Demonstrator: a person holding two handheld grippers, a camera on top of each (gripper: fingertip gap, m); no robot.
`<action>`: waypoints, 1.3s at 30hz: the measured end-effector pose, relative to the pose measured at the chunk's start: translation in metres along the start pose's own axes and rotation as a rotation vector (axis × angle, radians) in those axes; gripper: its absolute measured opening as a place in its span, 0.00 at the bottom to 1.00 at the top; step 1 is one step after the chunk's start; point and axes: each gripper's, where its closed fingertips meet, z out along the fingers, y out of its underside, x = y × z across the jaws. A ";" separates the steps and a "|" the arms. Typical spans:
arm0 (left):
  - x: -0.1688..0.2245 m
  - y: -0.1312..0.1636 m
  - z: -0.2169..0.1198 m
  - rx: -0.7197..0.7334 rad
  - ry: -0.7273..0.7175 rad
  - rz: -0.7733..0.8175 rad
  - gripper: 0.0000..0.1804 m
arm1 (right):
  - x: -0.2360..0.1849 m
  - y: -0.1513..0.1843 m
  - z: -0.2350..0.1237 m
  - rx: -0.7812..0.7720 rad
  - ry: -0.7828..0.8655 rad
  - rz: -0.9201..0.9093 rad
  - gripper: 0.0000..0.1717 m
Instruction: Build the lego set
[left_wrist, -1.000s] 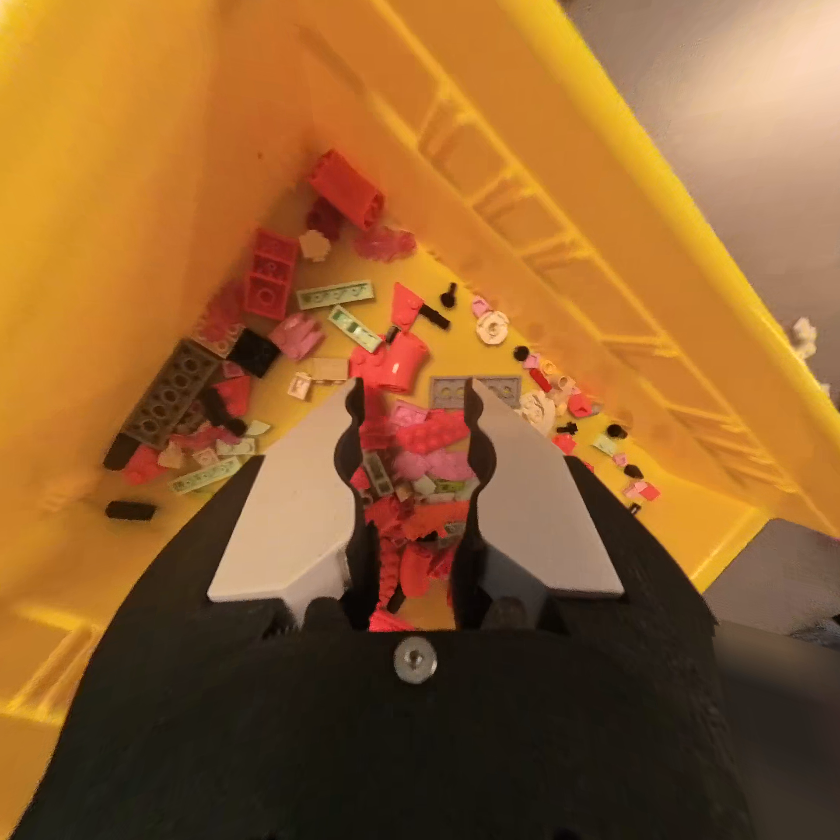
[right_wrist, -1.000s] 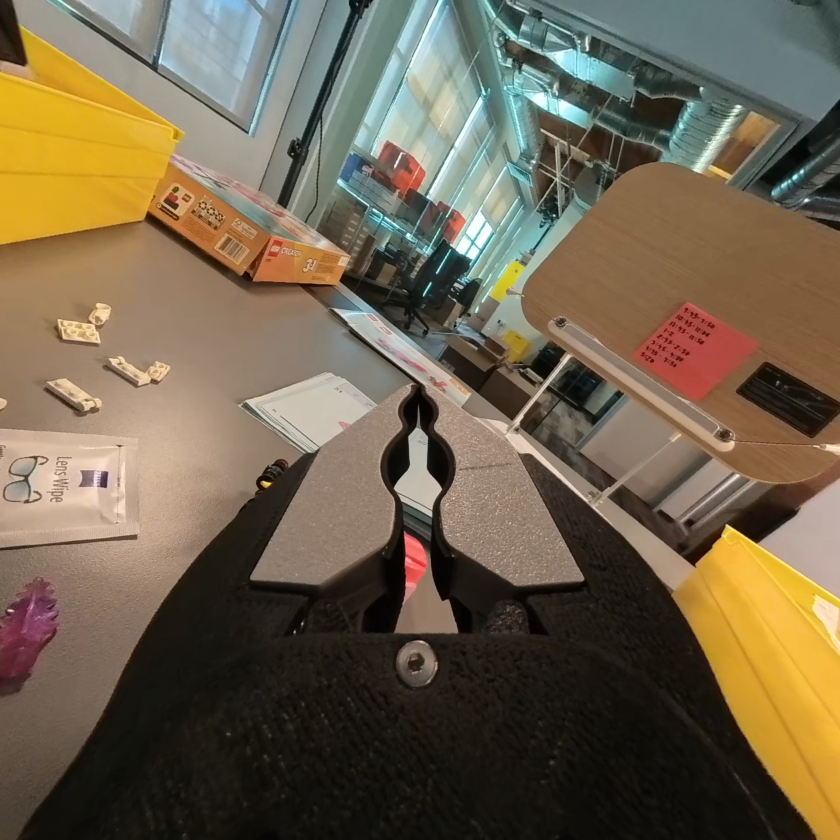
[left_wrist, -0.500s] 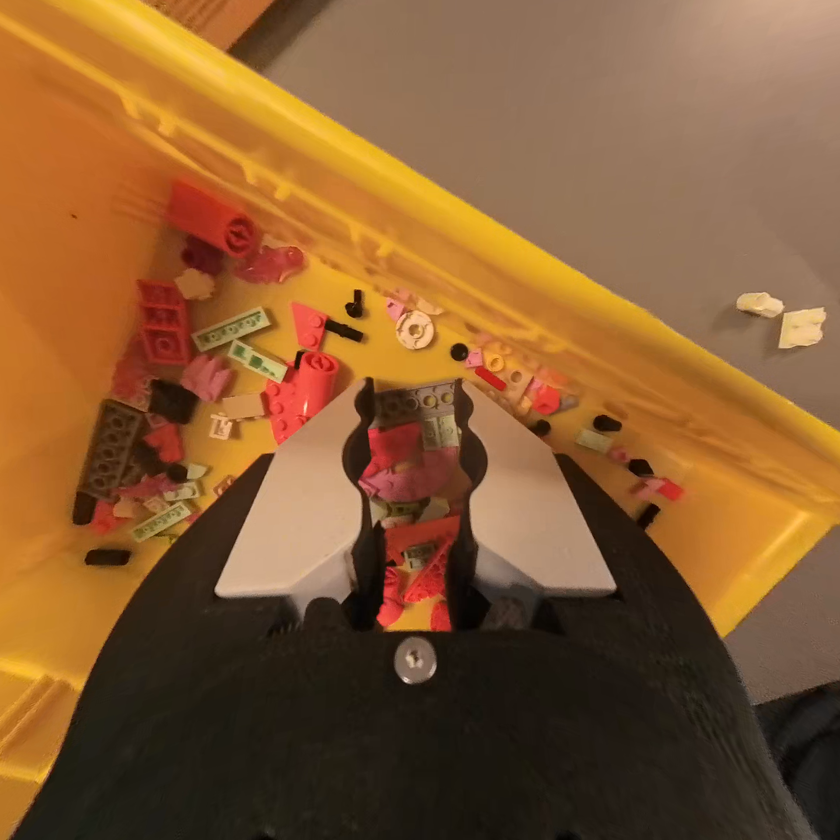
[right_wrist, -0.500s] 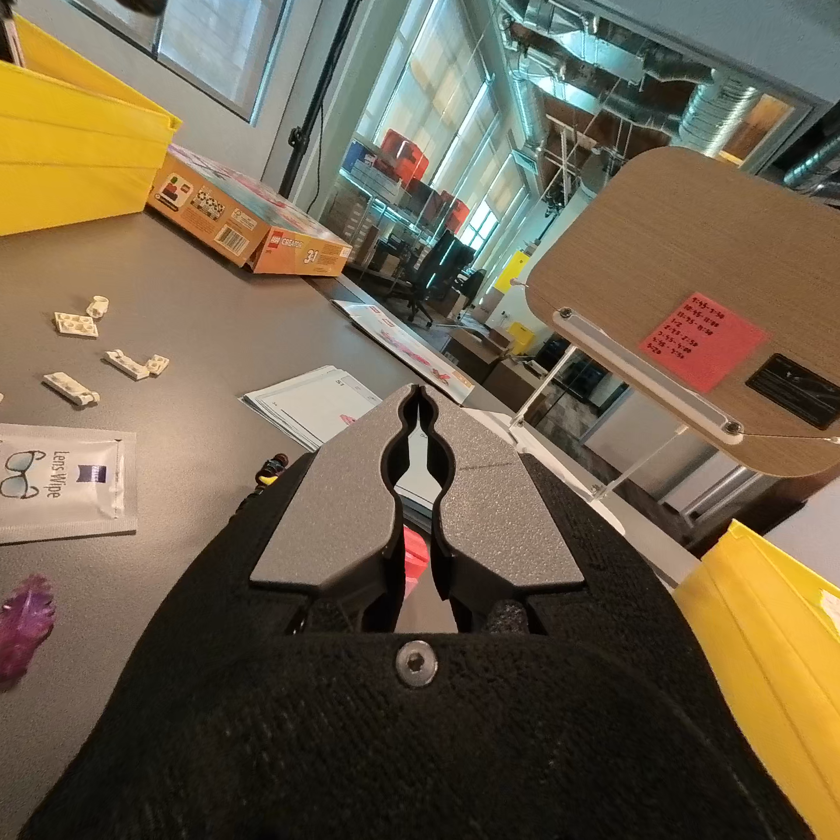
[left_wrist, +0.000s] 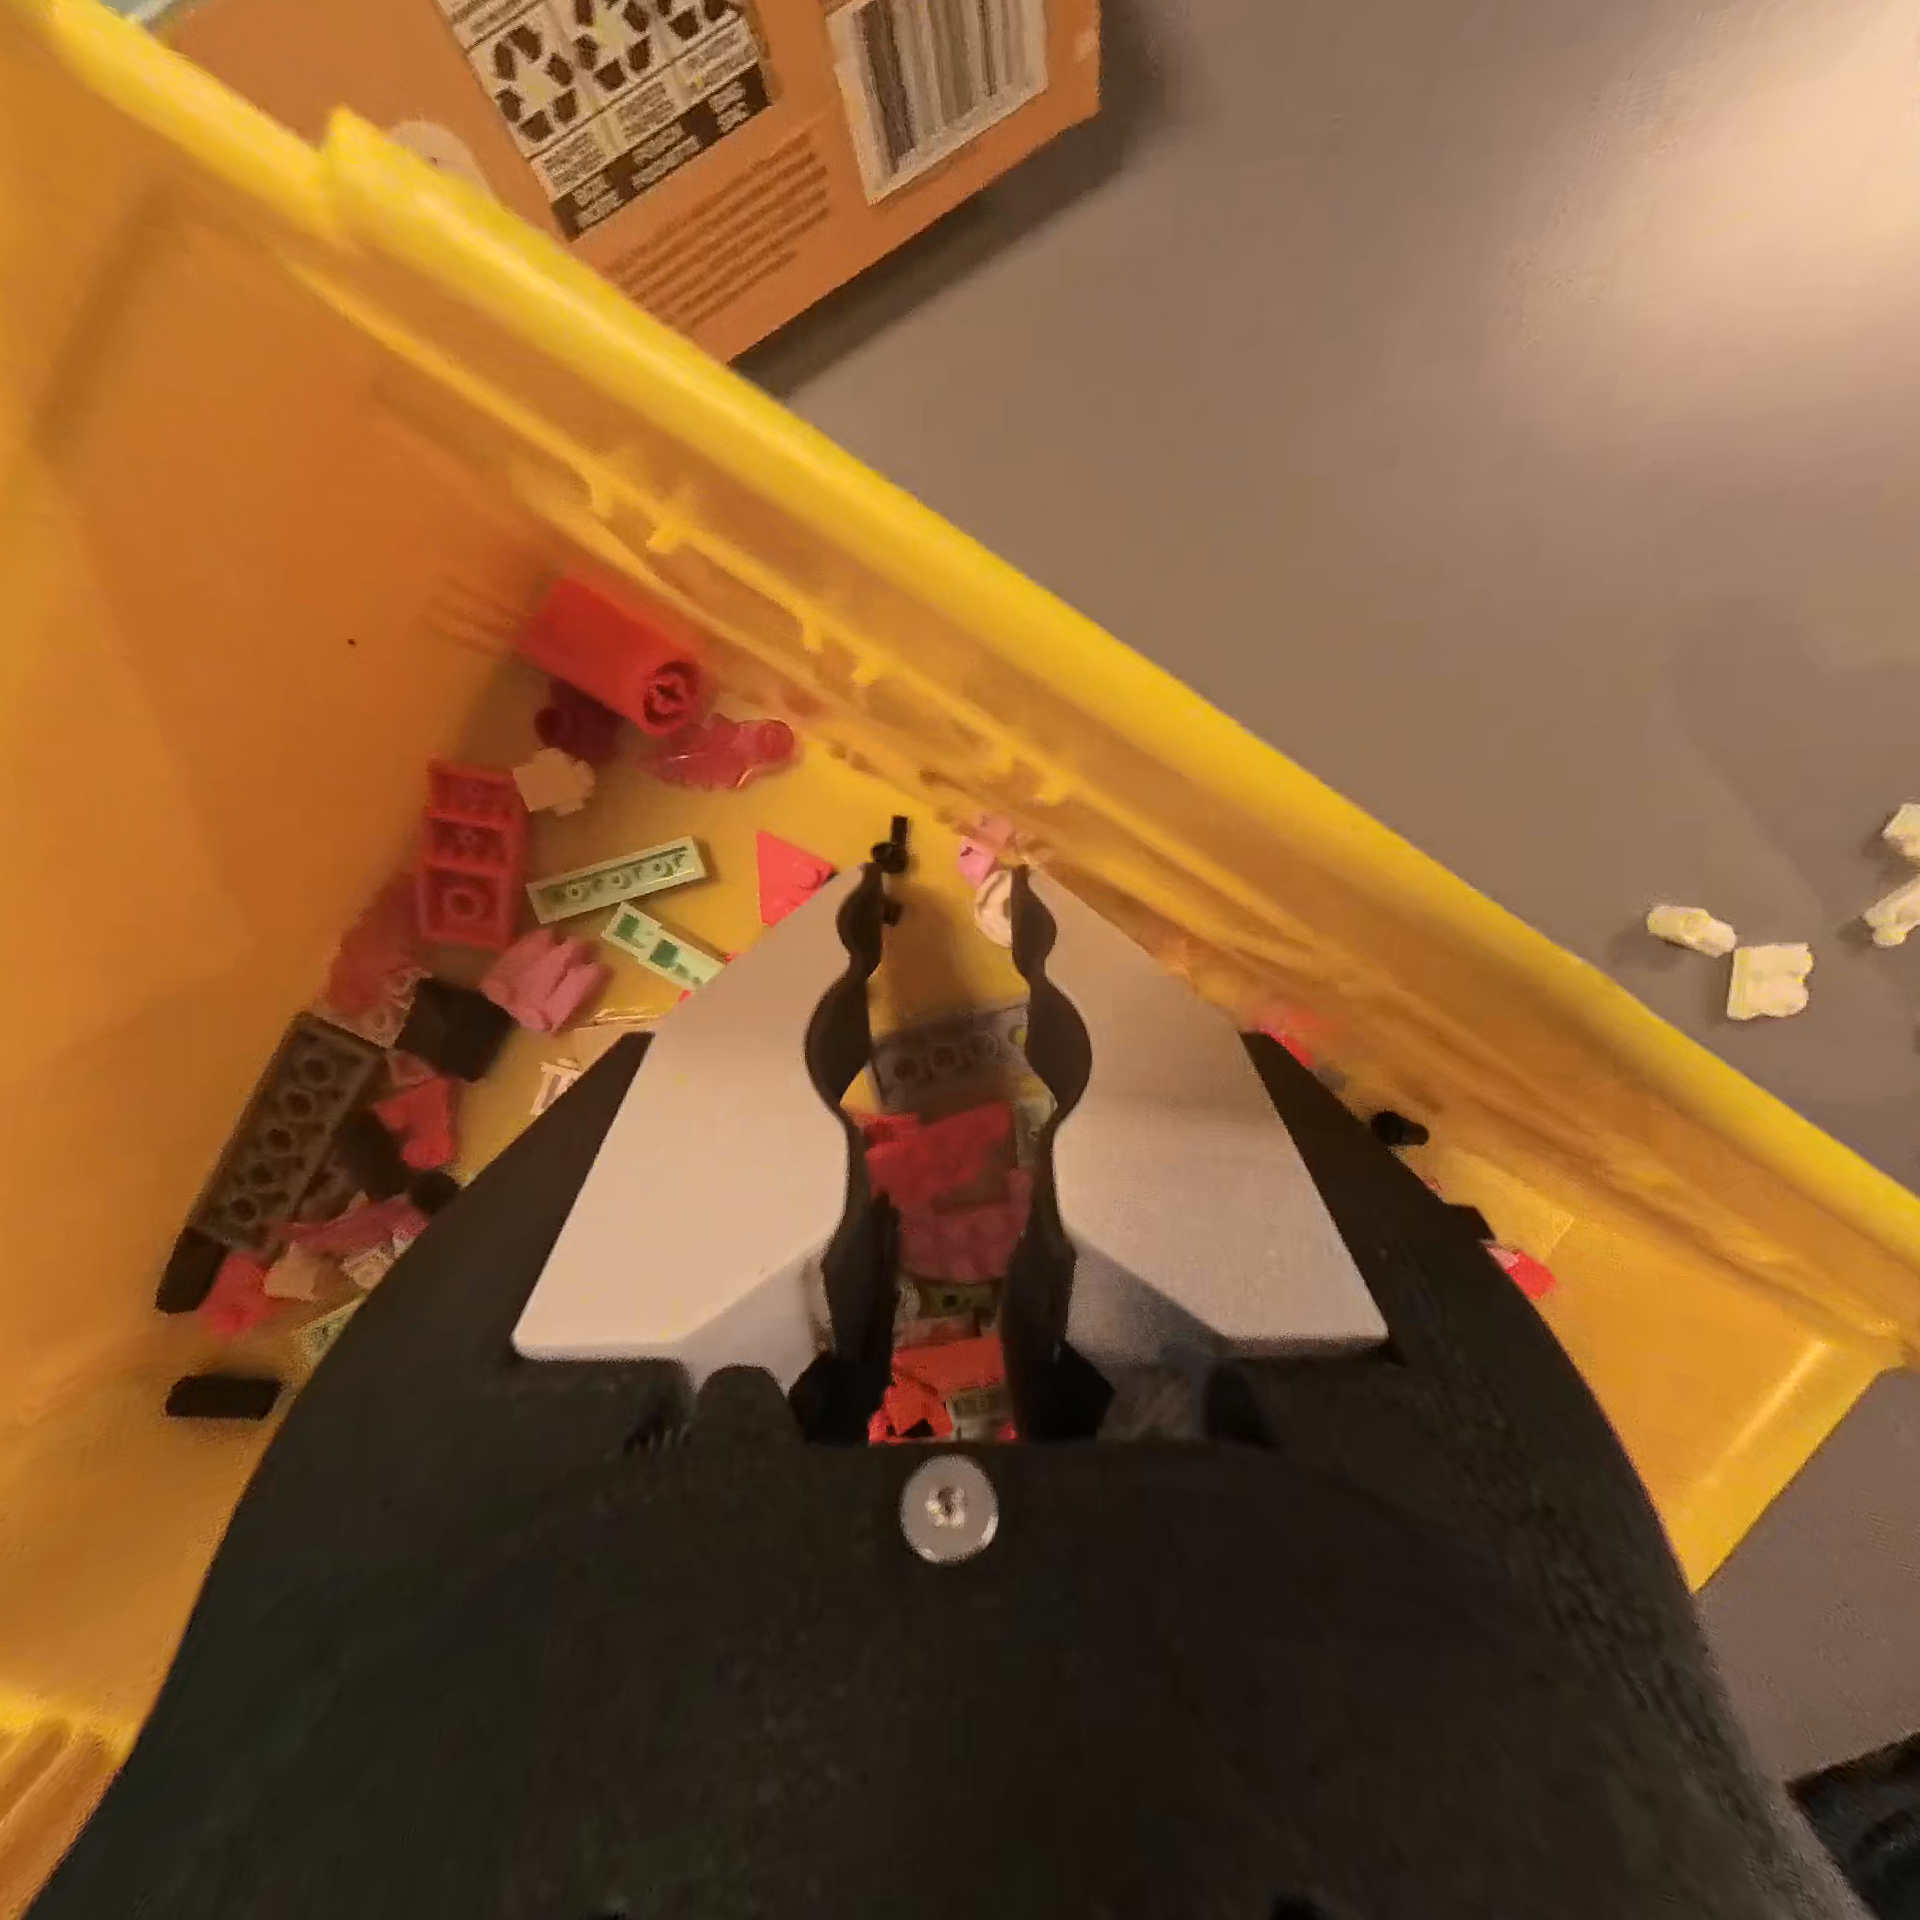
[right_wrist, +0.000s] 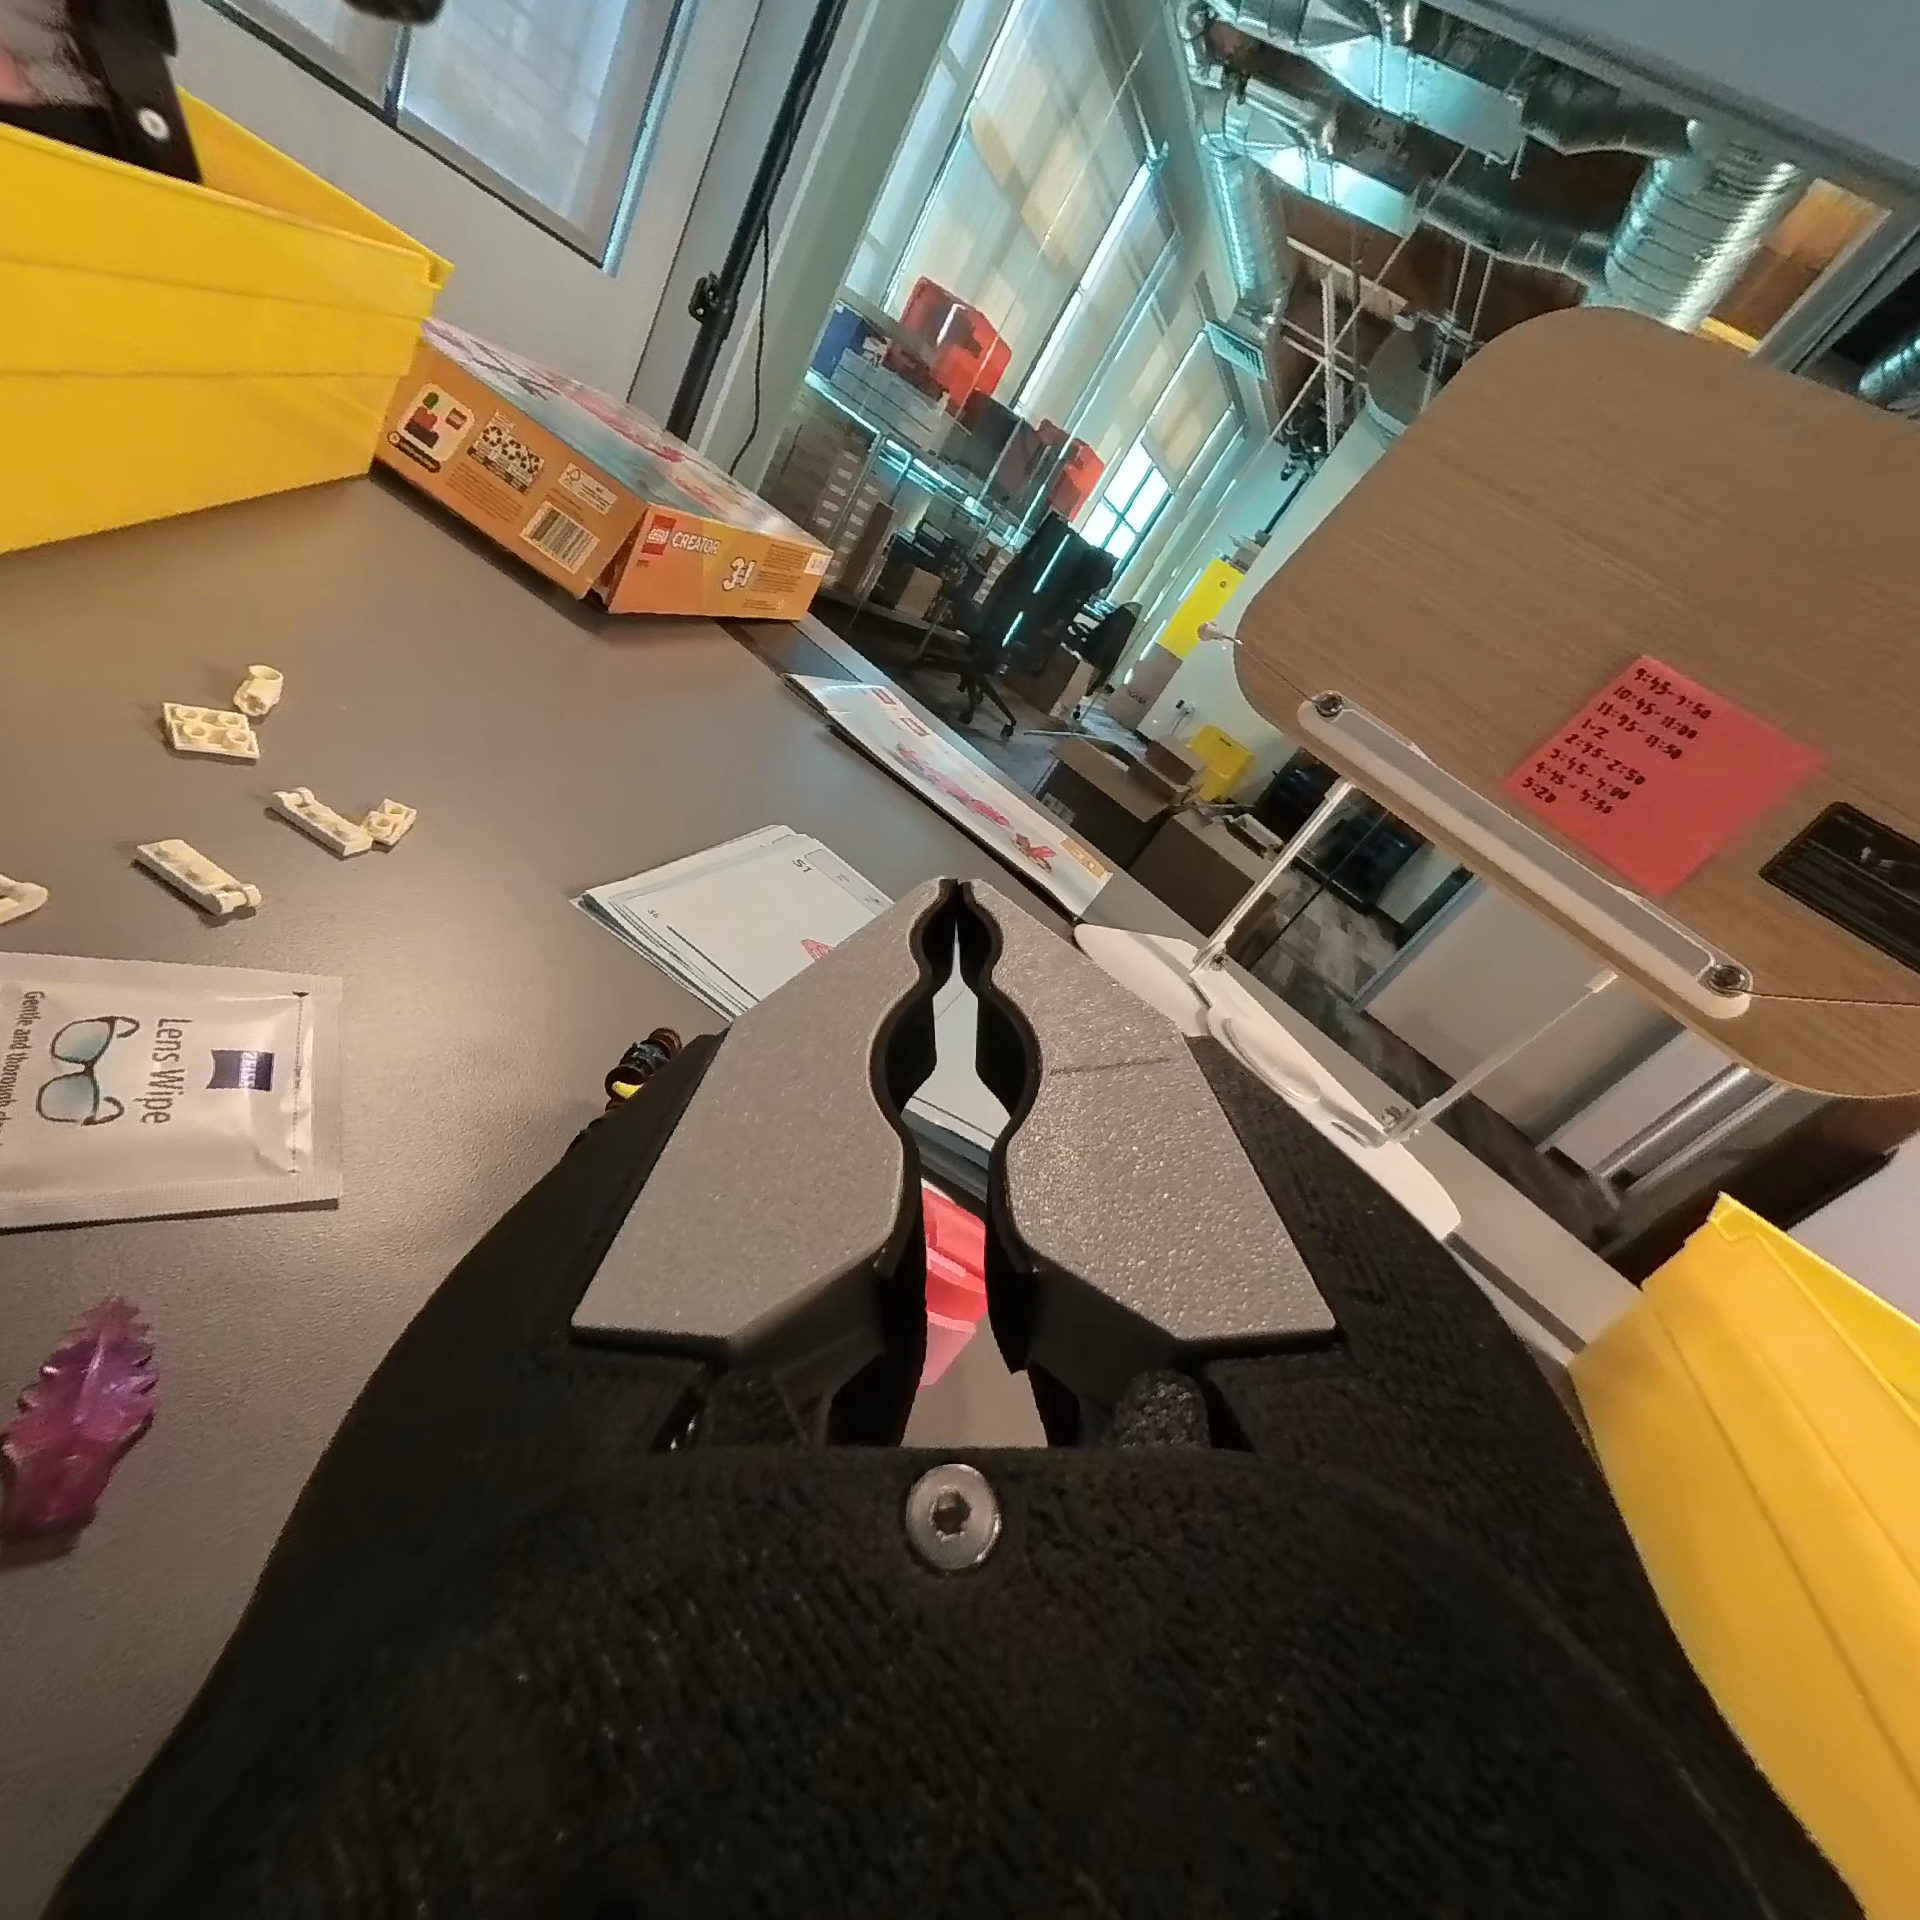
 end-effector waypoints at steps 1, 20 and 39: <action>-0.002 -0.001 0.001 0.002 0.005 -0.013 0.13 | 0.000 0.000 0.000 -0.001 -0.002 0.000 0.00; -0.001 0.000 -0.001 -0.060 0.005 -0.018 0.15 | -0.005 0.001 0.001 -0.005 -0.029 0.003 0.00; 0.008 0.008 0.005 -0.103 0.082 0.012 0.01 | -0.007 0.000 0.001 -0.001 -0.042 0.002 0.00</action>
